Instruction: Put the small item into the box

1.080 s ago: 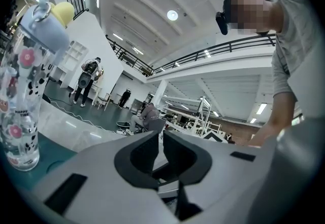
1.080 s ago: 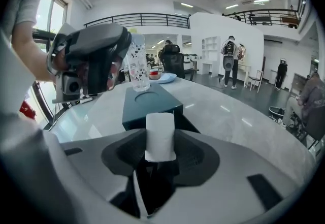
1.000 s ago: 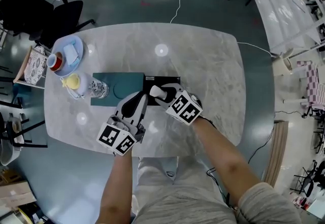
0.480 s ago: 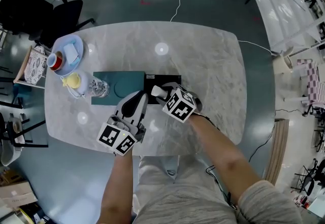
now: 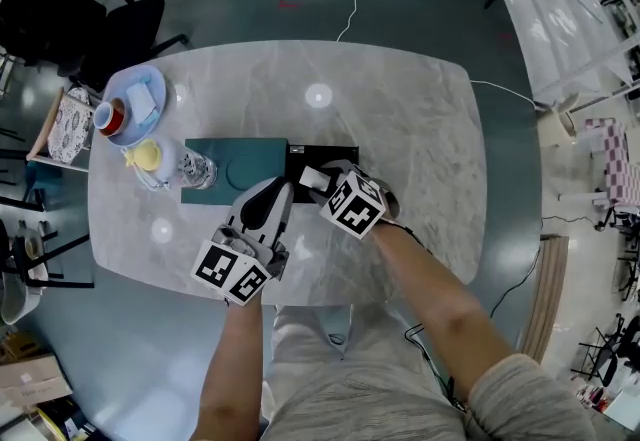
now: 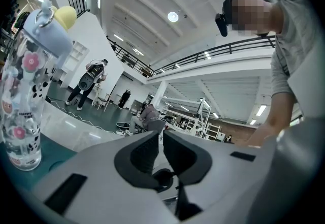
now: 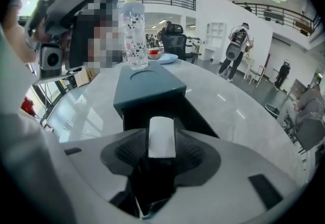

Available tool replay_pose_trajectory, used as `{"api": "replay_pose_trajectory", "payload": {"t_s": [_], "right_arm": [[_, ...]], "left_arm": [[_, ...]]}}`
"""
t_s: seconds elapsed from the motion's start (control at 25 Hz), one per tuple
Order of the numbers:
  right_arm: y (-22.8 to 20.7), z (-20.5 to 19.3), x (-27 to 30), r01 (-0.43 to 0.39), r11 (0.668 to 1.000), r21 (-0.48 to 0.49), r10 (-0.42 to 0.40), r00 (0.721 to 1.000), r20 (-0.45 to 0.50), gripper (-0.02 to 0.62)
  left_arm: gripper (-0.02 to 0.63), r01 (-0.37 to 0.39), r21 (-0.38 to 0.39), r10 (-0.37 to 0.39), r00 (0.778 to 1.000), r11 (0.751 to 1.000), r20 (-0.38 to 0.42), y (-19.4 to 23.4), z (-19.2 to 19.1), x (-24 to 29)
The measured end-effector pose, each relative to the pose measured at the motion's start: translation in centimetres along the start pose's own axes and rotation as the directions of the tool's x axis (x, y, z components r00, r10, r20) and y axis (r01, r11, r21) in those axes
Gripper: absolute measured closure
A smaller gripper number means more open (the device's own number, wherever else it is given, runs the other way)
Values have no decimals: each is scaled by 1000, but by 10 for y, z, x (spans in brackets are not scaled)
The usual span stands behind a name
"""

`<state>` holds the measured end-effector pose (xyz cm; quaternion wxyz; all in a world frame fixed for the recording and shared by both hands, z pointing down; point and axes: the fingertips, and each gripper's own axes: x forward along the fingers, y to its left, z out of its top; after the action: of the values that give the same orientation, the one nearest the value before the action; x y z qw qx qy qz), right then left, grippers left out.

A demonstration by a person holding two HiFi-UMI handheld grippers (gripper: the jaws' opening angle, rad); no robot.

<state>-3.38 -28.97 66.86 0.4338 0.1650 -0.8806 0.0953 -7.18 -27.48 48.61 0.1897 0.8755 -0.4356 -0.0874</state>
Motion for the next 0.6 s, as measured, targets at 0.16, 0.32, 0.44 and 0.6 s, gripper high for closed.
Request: {"api": "replay_pose_trajectory", "payload": {"t_s": [0.16,0.32,0.44,0.6], "right_arm": [[-1,3,-2,1,1000,11,-1,1000,14,396],[-2,8,-8,5,1000,25,-6,999,40,397],[-2,13,-13,10,999,36,-13,998,66,397],[-2,22,-24,22,998,50,-28,994,106,397]], "left_arm": [[583,2,-1,-2,1000,1000,-2,-1,0,0],[583,6,0,-6,1000,1000,1,-2,1,2],[583,8,2,-8,1000,1000,4,-3,2,1],[583,11,6,-12,1000,1000,7,-4,5,2]]}}
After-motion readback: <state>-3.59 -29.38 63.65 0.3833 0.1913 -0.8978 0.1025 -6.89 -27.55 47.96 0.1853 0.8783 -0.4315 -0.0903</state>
